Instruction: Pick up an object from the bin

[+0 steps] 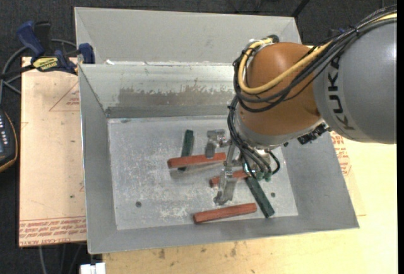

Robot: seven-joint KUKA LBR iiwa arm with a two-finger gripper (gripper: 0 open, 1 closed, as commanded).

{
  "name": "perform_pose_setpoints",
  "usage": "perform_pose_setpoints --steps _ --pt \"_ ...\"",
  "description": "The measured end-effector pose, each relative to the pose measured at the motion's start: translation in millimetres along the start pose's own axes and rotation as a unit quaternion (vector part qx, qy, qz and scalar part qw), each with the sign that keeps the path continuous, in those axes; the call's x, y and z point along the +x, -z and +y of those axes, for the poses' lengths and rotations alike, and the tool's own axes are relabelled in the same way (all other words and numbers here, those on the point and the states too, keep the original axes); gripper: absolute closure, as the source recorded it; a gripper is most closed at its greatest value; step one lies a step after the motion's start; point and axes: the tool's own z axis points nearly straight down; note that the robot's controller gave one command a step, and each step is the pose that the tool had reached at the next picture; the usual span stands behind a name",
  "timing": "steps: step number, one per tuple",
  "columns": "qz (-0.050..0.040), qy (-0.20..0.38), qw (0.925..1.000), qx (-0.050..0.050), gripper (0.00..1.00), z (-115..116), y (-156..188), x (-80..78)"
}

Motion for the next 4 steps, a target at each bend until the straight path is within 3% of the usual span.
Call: perform_pose_setpoints --steps 1,2,3,4 --pt "-0.0055 -0.038 0.9993 0.001 0.0 -74.3 -38.1 -63.2" --pt "-0.001 -0.114 0.9935 0.0 0.0 -98.1 -147.3 -40.0" --pt "-0.0043 -0.115 0.9934 -0.001 1.0 -97.6 -143.8 -42.3" --pt "-0.0047 -0.112 0.9936 -0.001 1.0 -75.0 -139.5 -49.9"
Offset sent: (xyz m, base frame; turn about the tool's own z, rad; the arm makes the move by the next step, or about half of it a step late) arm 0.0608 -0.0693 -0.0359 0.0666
